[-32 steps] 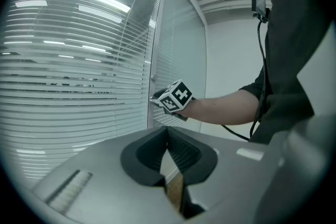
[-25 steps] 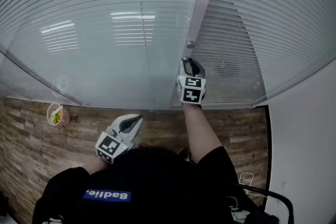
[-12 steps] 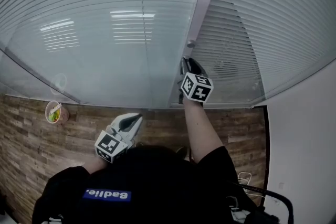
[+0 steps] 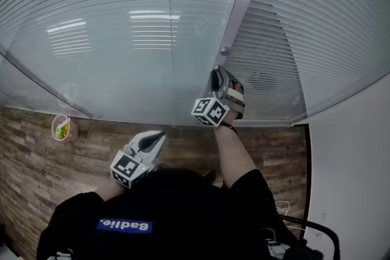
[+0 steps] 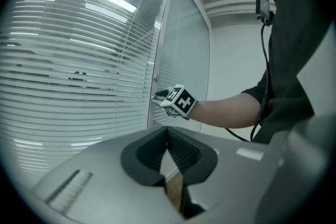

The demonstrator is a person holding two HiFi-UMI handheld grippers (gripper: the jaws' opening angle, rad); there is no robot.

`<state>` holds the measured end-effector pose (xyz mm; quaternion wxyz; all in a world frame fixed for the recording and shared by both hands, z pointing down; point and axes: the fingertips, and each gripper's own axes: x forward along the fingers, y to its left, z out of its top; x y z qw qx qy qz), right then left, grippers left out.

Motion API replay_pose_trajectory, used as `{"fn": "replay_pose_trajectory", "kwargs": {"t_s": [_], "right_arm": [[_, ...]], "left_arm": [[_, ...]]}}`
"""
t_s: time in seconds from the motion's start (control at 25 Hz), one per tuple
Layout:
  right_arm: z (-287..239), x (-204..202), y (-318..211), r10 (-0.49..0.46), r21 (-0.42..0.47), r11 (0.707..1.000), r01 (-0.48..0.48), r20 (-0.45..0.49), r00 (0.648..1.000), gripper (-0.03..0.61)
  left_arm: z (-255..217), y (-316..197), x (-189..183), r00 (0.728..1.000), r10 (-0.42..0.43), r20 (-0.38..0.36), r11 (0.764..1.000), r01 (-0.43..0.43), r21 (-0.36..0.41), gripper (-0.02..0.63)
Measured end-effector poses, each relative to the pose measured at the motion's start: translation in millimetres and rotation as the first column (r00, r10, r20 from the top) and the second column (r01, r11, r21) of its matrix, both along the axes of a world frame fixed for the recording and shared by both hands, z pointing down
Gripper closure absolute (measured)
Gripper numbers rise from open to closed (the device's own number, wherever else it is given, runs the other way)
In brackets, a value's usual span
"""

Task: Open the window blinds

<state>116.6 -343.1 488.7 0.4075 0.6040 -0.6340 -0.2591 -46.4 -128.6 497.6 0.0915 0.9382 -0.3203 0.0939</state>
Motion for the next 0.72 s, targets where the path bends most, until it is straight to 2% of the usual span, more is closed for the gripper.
{"fn": "replay_pose_trajectory", "kwargs": {"t_s": [0.08,0.12,0.16,0.24,0.36,0.44,0.52,0.56,0.6,0.64,0.72], "right_arm": [[4,-1,0,-0.013,-0.020,1.000,0.013,-0.013,1.000,0.391],[7,-1,0,-0.018,-0.026,1.000,0.017,-0.015,1.000,0.385],[8,-1,0,-0.018,-0.025,1.000,0.018,-0.024,1.000,0.387],[10,2,-1,-0.008,-0.018,1.000,0.007,-0.061,0.998,0.439],[10,5,-5,0.004,-0.014,1.000,-0.006,-0.104,0.995,0.439],[8,6,-5,0.011,-0.005,1.000,-0.011,-0.053,0.999,0.449],[5,8,-6,0.018,-0.016,1.000,-0.016,0.126,0.992,0.453],[4,9,-6,0.026,-0.031,0.999,-0.018,0.254,0.967,0.453],[3,11,-6,0.035,-0.047,0.999,-0.018,0.388,0.921,0.454],[2,13,-6,0.044,-0.062,0.998,-0.015,0.510,0.859,0.454],[0,16,-7,0.059,-0.083,0.997,0.000,0.702,0.710,0.454]], "left_arm": [[1,-1,-1,1.000,-0.004,-0.001,1.000,0.004,-0.002,0.615],[1,-1,-2,1.000,-0.007,-0.001,1.000,0.007,-0.003,0.615],[2,-2,-3,1.000,-0.009,-0.002,1.000,0.009,-0.006,0.614],[3,-2,-5,1.000,-0.012,-0.001,1.000,0.012,-0.010,0.615],[3,-2,-6,1.000,-0.014,-0.001,1.000,0.014,-0.010,0.615],[2,-2,-7,1.000,-0.016,-0.003,1.000,0.016,-0.012,0.615],[2,-3,-7,1.000,-0.018,-0.005,1.000,0.018,-0.012,0.615],[2,-4,-7,1.000,-0.019,-0.006,1.000,0.018,-0.012,0.615],[1,-4,-7,1.000,-0.019,-0.007,1.000,0.019,-0.012,0.614],[1,-4,-7,1.000,-0.019,-0.009,1.000,0.019,-0.012,0.615],[1,-4,-7,1.000,-0.020,-0.011,1.000,0.020,-0.016,0.614]]}}
